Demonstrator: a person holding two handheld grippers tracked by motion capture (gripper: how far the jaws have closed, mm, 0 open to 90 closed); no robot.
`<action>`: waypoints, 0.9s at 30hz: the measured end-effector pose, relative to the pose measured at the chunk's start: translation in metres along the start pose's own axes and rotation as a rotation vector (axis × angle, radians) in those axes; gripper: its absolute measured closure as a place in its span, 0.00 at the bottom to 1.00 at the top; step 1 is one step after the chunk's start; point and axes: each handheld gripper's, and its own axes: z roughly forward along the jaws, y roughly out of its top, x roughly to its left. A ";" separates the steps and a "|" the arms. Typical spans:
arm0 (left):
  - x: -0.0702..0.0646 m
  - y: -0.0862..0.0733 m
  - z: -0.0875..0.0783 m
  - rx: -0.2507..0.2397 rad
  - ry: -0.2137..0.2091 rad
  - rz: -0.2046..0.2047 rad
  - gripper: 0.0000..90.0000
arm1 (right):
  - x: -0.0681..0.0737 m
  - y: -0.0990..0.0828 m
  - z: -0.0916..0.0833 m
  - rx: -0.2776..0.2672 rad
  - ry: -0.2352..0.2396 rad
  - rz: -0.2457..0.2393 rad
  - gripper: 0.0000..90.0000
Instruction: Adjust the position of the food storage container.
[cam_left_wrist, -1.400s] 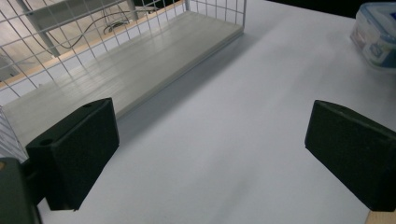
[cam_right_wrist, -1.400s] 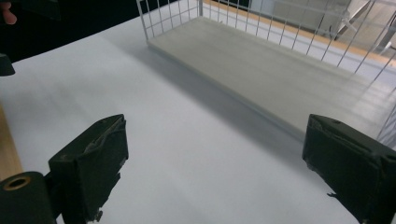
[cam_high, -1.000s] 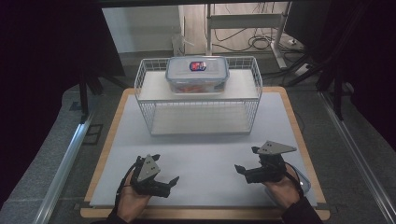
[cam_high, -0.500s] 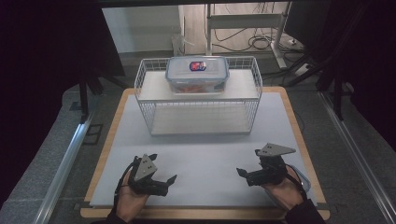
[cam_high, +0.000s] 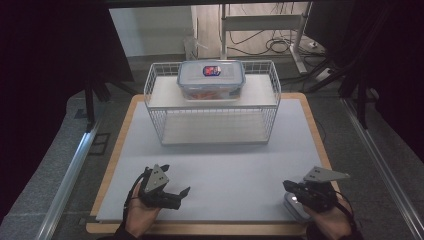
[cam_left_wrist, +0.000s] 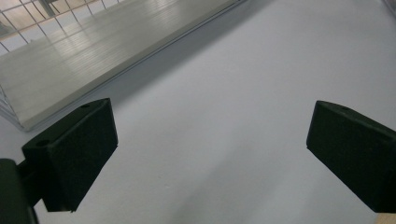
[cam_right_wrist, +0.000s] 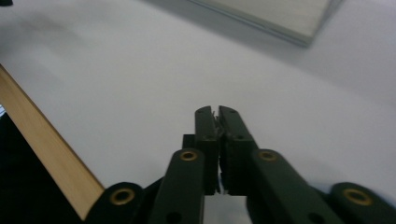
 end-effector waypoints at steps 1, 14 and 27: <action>0.000 0.000 0.001 0.000 -0.002 -0.005 0.02 | -0.003 -0.005 -0.005 0.005 -0.002 0.008 1.00; -0.002 -0.002 0.003 0.024 -0.003 0.005 0.02 | -0.019 -0.047 -0.052 0.003 -0.075 0.104 1.00; -0.001 -0.003 0.003 0.035 0.006 0.009 0.03 | -0.027 -0.079 -0.063 0.018 -0.090 0.140 1.00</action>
